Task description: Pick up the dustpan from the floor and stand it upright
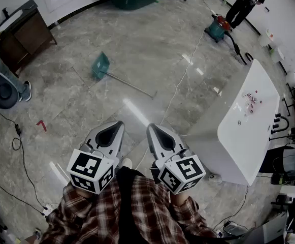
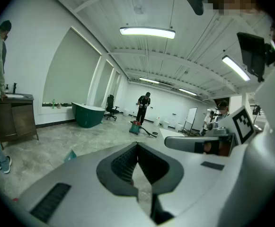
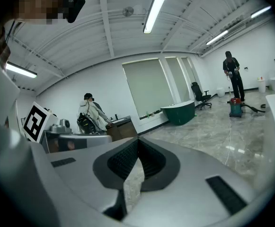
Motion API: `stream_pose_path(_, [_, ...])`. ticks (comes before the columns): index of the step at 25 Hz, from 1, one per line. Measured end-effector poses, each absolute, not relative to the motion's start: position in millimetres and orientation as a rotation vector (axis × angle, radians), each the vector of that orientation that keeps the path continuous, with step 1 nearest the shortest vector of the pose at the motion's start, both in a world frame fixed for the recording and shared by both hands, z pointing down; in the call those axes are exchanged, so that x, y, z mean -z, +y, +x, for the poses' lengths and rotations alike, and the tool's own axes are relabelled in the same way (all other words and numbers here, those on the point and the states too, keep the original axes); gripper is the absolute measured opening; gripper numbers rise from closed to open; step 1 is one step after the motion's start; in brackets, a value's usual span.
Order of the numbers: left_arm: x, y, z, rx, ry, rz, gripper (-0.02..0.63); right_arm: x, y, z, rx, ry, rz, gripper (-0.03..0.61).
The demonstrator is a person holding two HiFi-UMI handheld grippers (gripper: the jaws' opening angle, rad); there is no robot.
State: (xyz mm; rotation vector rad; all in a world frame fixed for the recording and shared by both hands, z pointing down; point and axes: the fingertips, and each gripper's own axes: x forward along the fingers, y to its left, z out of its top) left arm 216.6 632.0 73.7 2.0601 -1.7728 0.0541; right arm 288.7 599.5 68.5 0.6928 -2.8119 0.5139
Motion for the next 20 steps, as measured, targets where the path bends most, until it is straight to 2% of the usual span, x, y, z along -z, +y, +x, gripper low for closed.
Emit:
stream_pose_path(10, [-92.6,609.4,152.7,-0.021,-1.802,1.989,0.011,-87.1,562.3,234.3,-0.521,-2.771,0.66,0.011])
stream_pose_path(20, [-91.3,549.2,29.6,-0.044,-1.785,2.01,0.011,-78.8,495.4,115.9,-0.496,-2.786,0.718,0.011])
